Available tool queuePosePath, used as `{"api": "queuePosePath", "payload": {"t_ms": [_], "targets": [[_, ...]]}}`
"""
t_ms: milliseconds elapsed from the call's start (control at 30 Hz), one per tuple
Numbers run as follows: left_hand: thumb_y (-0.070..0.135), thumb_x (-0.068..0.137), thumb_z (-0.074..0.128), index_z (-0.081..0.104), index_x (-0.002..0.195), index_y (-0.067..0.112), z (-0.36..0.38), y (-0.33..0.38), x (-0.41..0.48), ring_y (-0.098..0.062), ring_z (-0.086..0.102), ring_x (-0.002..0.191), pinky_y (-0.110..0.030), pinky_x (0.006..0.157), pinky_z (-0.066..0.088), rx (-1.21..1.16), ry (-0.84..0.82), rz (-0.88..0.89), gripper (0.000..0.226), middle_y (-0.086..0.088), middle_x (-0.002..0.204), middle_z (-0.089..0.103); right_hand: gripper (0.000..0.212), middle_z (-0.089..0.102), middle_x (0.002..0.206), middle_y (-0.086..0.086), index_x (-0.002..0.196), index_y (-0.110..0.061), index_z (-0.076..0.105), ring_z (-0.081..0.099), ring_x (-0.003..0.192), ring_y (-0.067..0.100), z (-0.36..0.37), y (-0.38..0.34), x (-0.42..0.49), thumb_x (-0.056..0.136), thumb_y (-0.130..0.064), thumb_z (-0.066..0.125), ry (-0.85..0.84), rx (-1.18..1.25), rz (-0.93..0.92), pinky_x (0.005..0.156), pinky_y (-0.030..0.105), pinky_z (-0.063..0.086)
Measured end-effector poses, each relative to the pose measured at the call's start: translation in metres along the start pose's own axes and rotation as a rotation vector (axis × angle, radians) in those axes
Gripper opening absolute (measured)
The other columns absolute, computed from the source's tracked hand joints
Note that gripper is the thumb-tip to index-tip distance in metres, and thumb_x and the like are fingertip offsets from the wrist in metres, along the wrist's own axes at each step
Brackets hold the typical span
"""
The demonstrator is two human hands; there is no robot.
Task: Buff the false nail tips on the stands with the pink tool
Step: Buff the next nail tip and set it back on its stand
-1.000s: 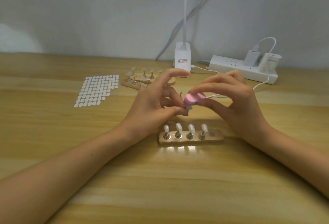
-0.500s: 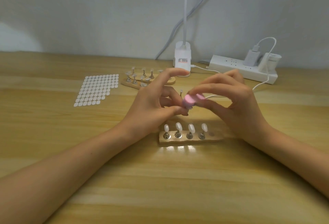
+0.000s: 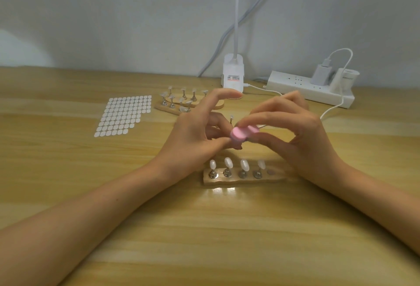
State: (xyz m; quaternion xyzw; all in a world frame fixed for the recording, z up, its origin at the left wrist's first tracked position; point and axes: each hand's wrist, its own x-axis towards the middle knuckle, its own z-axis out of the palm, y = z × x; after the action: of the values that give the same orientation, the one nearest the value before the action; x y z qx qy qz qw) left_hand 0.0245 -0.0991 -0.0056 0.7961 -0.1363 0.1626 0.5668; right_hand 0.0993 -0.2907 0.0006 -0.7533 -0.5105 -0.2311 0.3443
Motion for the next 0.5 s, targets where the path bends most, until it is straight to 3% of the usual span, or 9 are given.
{"api": "queuePosePath", "payload": {"t_ms": [167, 333, 400, 500], "targets": [[-0.011, 0.081, 0.074, 0.049, 0.136, 0.021, -0.0002, -0.0016, -0.0001, -0.018, 0.077, 0.079, -0.025, 0.082, 0.059, -0.029, 0.007, -0.010, 0.069, -0.007, 0.077, 0.074, 0.018, 0.070, 0.098, -0.005, 0.103, -0.025, 0.073, 0.050, 0.091, 0.026, -0.0022, 0.0020, 0.0003, 0.086, -0.031, 0.067, 0.031, 0.005, 0.080, 0.084, 0.028, 0.036], [-0.008, 0.083, 0.075, 0.049, 0.136, 0.019, -0.0001, -0.0015, -0.0002, -0.018, 0.077, 0.078, -0.025, 0.079, 0.059, -0.014, -0.001, -0.001, 0.065, -0.007, 0.075, 0.072, 0.020, 0.069, 0.098, -0.005, 0.103, -0.024, 0.075, 0.050, 0.092, 0.028, -0.0002, -0.0009, -0.0004, 0.085, -0.031, 0.069, -0.006, 0.016, 0.040, 0.084, 0.024, 0.034], [-0.011, 0.082, 0.074, 0.049, 0.135, 0.021, -0.0003, -0.0014, -0.0006, -0.018, 0.077, 0.079, -0.021, 0.077, 0.057, -0.021, -0.001, -0.007, 0.067, -0.008, 0.077, 0.073, 0.020, 0.069, 0.098, -0.004, 0.103, -0.026, 0.073, 0.050, 0.093, 0.031, -0.0030, 0.0019, 0.0005, 0.086, -0.032, 0.067, 0.034, 0.013, 0.100, 0.084, 0.022, 0.034], [-0.002, 0.084, 0.078, 0.049, 0.136, 0.020, 0.0006, 0.0007, -0.0009, -0.016, 0.077, 0.075, -0.014, 0.068, 0.054, -0.017, 0.000, 0.006, 0.064, -0.007, 0.075, 0.072, 0.021, 0.068, 0.099, -0.006, 0.103, -0.022, 0.076, 0.049, 0.093, 0.025, 0.0009, -0.0033, -0.0006, 0.084, -0.030, 0.070, -0.035, 0.014, 0.000, 0.085, 0.020, 0.033]]}}
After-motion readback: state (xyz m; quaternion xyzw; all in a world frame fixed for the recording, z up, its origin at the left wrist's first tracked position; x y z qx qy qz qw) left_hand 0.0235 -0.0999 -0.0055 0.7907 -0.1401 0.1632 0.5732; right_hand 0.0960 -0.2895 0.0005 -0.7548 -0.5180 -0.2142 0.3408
